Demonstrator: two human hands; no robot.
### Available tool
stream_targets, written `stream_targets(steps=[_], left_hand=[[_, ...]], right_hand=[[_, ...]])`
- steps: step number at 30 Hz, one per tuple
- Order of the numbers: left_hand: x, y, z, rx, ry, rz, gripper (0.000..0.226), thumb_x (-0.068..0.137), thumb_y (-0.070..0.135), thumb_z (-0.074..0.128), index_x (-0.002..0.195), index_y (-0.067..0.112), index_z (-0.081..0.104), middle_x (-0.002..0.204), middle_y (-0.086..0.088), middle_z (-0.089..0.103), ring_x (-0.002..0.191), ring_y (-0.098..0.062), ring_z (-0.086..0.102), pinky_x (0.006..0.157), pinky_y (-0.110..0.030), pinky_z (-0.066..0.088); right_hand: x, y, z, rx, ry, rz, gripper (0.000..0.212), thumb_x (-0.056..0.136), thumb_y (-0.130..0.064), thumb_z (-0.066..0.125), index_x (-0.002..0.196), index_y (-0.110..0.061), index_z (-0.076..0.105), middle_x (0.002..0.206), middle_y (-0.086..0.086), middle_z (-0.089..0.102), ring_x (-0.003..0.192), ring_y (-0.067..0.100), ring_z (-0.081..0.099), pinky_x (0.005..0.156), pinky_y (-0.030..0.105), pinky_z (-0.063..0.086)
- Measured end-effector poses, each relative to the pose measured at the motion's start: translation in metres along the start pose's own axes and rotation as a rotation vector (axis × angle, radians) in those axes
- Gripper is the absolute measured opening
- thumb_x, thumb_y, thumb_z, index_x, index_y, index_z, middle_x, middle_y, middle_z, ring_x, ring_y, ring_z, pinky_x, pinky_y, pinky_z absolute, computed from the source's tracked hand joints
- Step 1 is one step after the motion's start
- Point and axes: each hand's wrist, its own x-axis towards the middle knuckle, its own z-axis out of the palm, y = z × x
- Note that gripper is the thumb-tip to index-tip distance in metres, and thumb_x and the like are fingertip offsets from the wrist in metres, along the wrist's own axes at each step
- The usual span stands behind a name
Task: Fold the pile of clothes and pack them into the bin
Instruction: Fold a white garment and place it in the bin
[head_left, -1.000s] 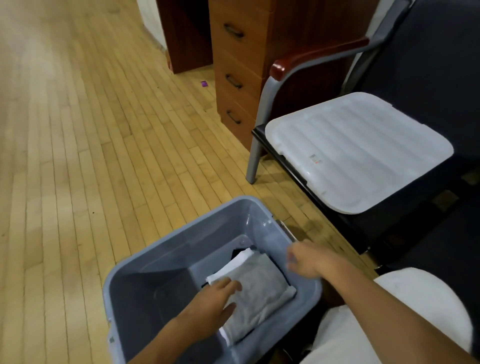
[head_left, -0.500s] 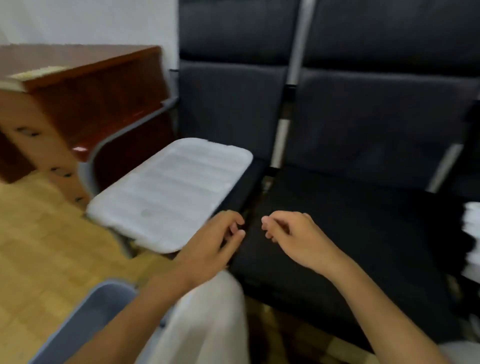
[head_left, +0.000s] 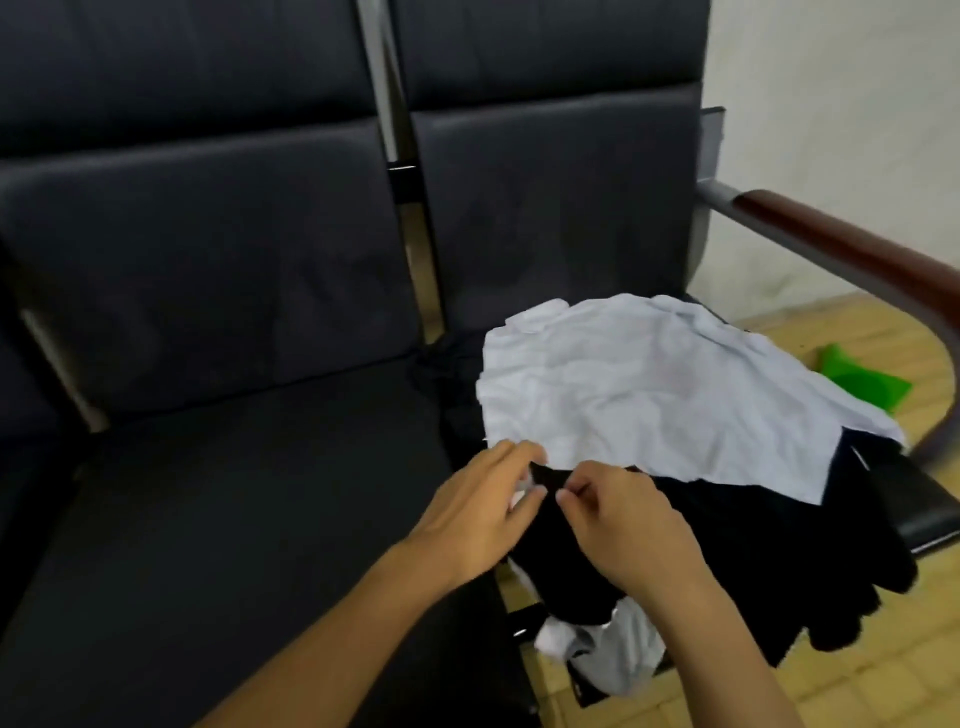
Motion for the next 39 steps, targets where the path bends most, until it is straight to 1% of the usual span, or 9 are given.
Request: stream_targets(steps=[5, 9, 15, 19, 23, 26, 31, 33, 39], left_hand=[[0.085, -0.015, 0.049, 0.374, -0.122, 0.055, 0.044, 0.092, 0.040, 0.059, 0.133, 0.025, 0.048, 0.128, 0.005, 0.049, 0.114, -0.020, 0.045, 0.094, -0.035, 0.037], [0.102, -0.022, 0.059, 0.545, -0.123, 0.107, 0.022, 0.101, 0.030, 0.044, 0.117, 0.020, 0.056, 0.118, 0.002, 0.057, 0.109, -0.021, 0.051, 0.097, -0.034, 0.032], [0.079, 0.003, 0.027, -0.227, 0.091, -0.010, 0.015, 0.106, 0.029, 0.033, 0.093, 0.023, 0.039, 0.066, 0.008, 0.045, 0.060, -0.010, 0.041, 0.058, -0.044, 0.044], [0.037, 0.040, -0.032, -0.185, 0.137, 0.180, 0.011, 0.104, 0.033, 0.036, 0.096, 0.028, 0.041, 0.056, 0.001, 0.037, 0.048, -0.012, 0.034, 0.044, -0.038, 0.037], [-0.033, 0.054, -0.117, 0.096, 0.126, 0.194, 0.009, 0.098, 0.040, 0.037, 0.098, 0.034, 0.044, 0.053, 0.005, 0.044, 0.044, -0.012, 0.047, 0.035, -0.014, 0.029], [-0.093, 0.043, -0.180, 0.031, 0.097, -0.106, 0.012, 0.090, 0.030, 0.056, 0.086, 0.038, 0.049, 0.067, 0.006, 0.058, 0.050, -0.010, 0.054, 0.037, -0.027, 0.049], [-0.194, 0.012, -0.270, 0.156, 0.111, -0.395, 0.029, 0.084, 0.015, 0.065, 0.062, 0.025, 0.048, 0.052, -0.001, 0.051, 0.036, -0.009, 0.046, 0.035, -0.024, 0.035], [-0.221, -0.011, -0.299, 0.383, 0.140, -0.405, 0.025, 0.081, 0.034, 0.056, 0.060, 0.028, 0.044, 0.050, 0.002, 0.046, 0.040, -0.011, 0.047, 0.040, -0.029, 0.036], [-0.220, -0.072, -0.397, 0.668, 0.276, -0.453, 0.026, 0.076, 0.011, 0.052, 0.059, 0.028, 0.041, 0.061, 0.004, 0.053, 0.063, -0.030, 0.058, 0.057, -0.043, 0.050]], right_hand=[[0.002, 0.021, -0.006, 0.030, 0.004, 0.100, 0.018, 0.095, -0.044, 0.052, 0.094, -0.029, 0.060, 0.091, -0.009, 0.065, 0.087, 0.016, 0.065, 0.075, 0.035, 0.055], [0.004, 0.027, -0.011, 0.059, 0.012, 0.142, 0.020, 0.095, -0.045, 0.053, 0.094, -0.026, 0.060, 0.093, -0.007, 0.065, 0.086, 0.017, 0.064, 0.073, 0.034, 0.054], [0.008, 0.027, -0.010, 0.075, 0.151, 0.107, 0.044, 0.095, -0.039, 0.059, 0.134, -0.026, 0.044, 0.130, -0.001, 0.048, 0.118, 0.018, 0.049, 0.090, 0.030, 0.048], [0.010, 0.011, -0.010, -0.010, 0.436, 0.106, 0.083, 0.084, -0.040, 0.073, 0.151, -0.028, 0.025, 0.148, 0.011, 0.030, 0.135, 0.030, 0.033, 0.104, 0.044, 0.039], [0.005, -0.009, -0.019, -0.172, 0.433, 0.058, 0.047, 0.082, -0.019, 0.063, 0.127, -0.026, 0.055, 0.121, 0.001, 0.057, 0.115, 0.025, 0.053, 0.101, 0.044, 0.028], [-0.010, -0.022, -0.029, -0.183, 0.369, -0.003, 0.041, 0.078, -0.009, 0.056, 0.115, -0.026, 0.062, 0.106, -0.004, 0.066, 0.105, 0.024, 0.061, 0.093, 0.040, 0.031], [-0.045, -0.079, -0.043, -0.114, 0.201, -0.225, 0.034, 0.081, -0.004, 0.051, 0.103, -0.026, 0.065, 0.097, -0.001, 0.065, 0.097, 0.030, 0.064, 0.071, 0.037, 0.042], [-0.036, -0.115, -0.049, -0.215, 0.087, -0.281, 0.027, 0.089, -0.010, 0.046, 0.101, -0.027, 0.062, 0.102, 0.001, 0.064, 0.101, 0.032, 0.064, 0.075, 0.037, 0.044], [0.058, -0.238, -0.090, -0.224, 0.023, -0.406, 0.022, 0.090, -0.020, 0.051, 0.103, -0.033, 0.064, 0.106, 0.007, 0.059, 0.101, 0.036, 0.061, 0.085, 0.043, 0.051]])
